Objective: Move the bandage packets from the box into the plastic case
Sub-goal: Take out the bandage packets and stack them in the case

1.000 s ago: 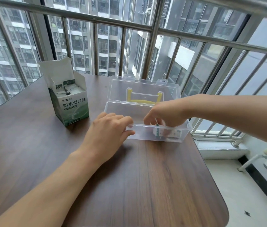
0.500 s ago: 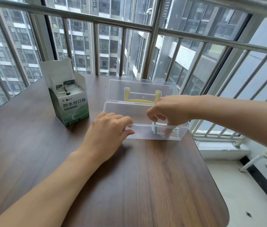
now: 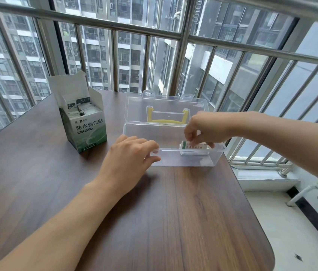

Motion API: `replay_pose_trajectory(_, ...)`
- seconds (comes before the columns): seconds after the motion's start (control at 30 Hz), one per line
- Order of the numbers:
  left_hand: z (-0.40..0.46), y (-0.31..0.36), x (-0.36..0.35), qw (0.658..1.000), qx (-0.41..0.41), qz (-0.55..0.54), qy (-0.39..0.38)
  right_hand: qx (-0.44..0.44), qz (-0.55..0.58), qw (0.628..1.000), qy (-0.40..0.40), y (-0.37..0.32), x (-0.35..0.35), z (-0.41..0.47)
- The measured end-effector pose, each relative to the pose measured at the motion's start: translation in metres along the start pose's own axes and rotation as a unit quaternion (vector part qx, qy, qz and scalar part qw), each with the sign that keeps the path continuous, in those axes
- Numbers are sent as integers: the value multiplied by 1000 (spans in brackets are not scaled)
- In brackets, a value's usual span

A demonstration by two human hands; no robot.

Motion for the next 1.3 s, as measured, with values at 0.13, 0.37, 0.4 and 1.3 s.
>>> replay_pose_trajectory(0.13,0,-1,1,1000,2,-2,-1,-7,-23,999,46,-2,10,2)
replay_pose_trajectory(0.37,0,0,0,1000,4,-2,0,-27,-132,983,127,-8,2,0)
replay_pose_trajectory(0.4,0,0,0,1000,4,-1,0,-29,-117,985,126,-6,2,-1)
replay_pose_trajectory(1.3,-1,-7,0,999,29,22,15,-3,39,996,74,-7,27,6)
Point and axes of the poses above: each hand's wrist, its own z-axis towards the middle knuckle, its own x-axis out of the back of the hand, y = z × x, the point moved 6 cm from there along z, towards the middle knuckle, and after that the axes turned 7 degrees about y, right-handed, at the moved point
